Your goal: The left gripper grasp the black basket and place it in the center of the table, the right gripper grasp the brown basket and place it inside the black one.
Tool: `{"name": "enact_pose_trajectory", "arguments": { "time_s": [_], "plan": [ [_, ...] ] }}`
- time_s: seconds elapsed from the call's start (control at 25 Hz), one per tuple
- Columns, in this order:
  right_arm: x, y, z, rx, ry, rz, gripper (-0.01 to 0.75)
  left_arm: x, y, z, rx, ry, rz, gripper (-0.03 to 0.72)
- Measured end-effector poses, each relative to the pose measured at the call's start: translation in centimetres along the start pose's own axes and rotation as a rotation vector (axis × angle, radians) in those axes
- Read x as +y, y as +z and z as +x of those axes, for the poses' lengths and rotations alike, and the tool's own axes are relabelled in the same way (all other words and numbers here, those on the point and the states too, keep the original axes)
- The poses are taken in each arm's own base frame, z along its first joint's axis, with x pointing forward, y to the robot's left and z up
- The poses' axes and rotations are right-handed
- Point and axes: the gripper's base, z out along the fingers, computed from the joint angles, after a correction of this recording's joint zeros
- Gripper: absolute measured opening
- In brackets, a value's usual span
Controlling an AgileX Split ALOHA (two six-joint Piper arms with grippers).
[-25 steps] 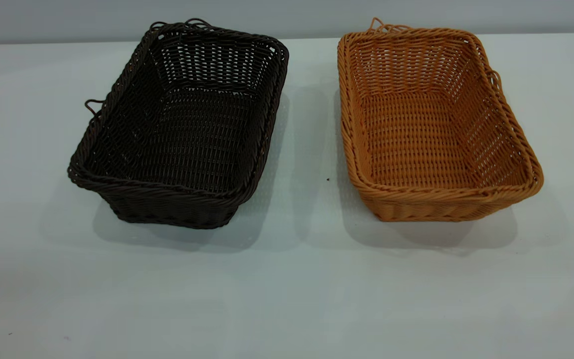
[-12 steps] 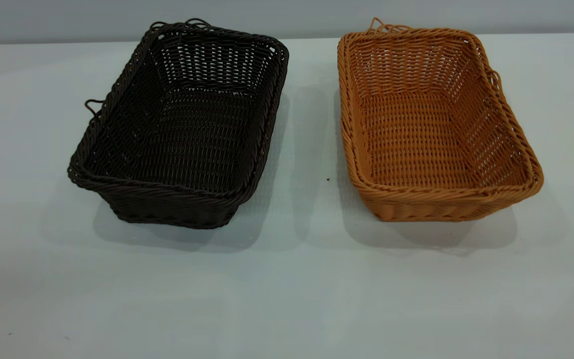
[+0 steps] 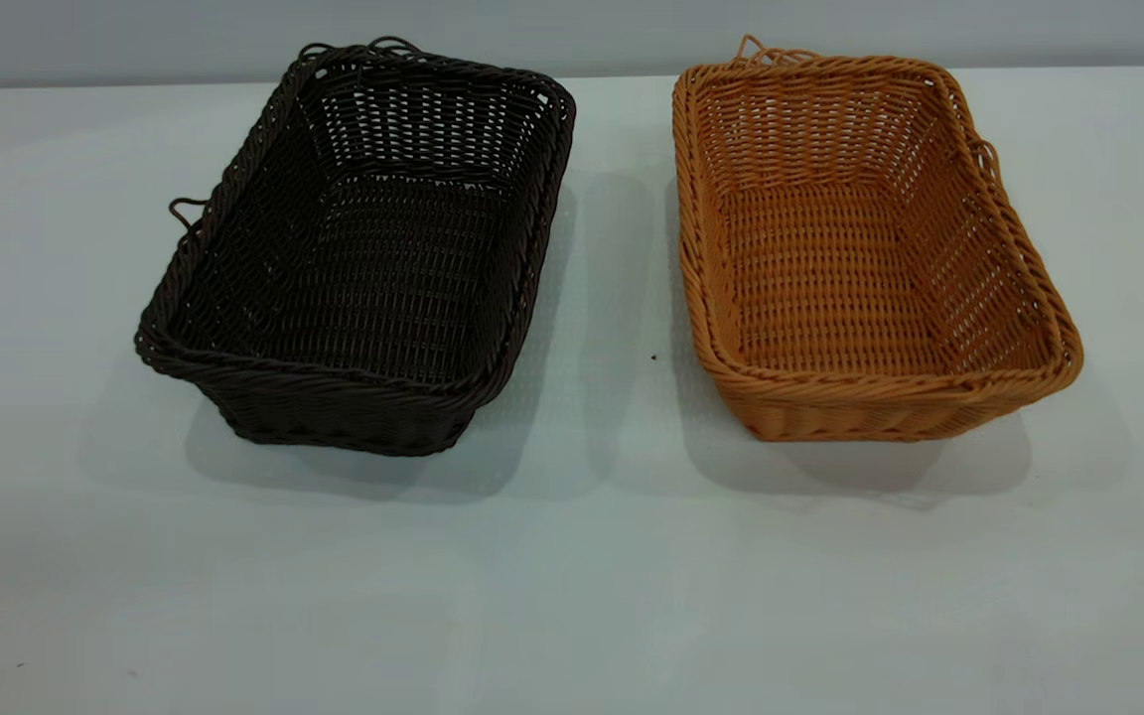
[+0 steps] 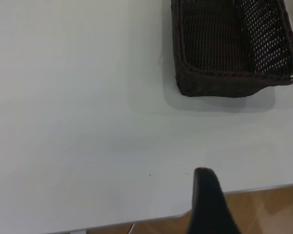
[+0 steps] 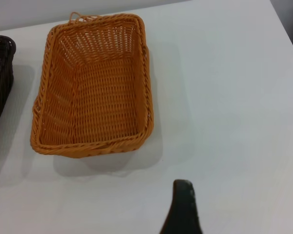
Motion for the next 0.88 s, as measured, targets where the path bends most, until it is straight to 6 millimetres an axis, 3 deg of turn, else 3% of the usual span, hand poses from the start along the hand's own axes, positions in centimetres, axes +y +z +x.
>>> {"name": "enact_pose_trajectory", "arguments": {
  "time_s": [0.28,0.4,0.6,0.76,0.88],
  "plan": [
    [0.1,0.1,0.0,0.005,0.004,-0.007,0.509,0.0,0.0,0.0,-0.001,0.0,0.0,0.405],
    [0.5,1.2,-0.7,0.101,0.029,-0.042,0.535,0.1,0.3,-0.6,0.039,-0.026,0.002,0.405],
    [1.8,5.1,-3.1,0.314,0.043,-0.149,0.592,0.6,2.4,-4.5,0.159,-0.041,0.003,0.426],
    [3.2,9.7,-4.6,0.463,0.142,-0.282,0.591,1.5,6.1,-8.4,0.215,-0.016,0.005,0.481],
    [4.3,13.4,-4.7,0.615,0.256,-0.386,0.59,2.0,9.3,-10.7,0.238,-0.019,0.019,0.509]
  ]
}}
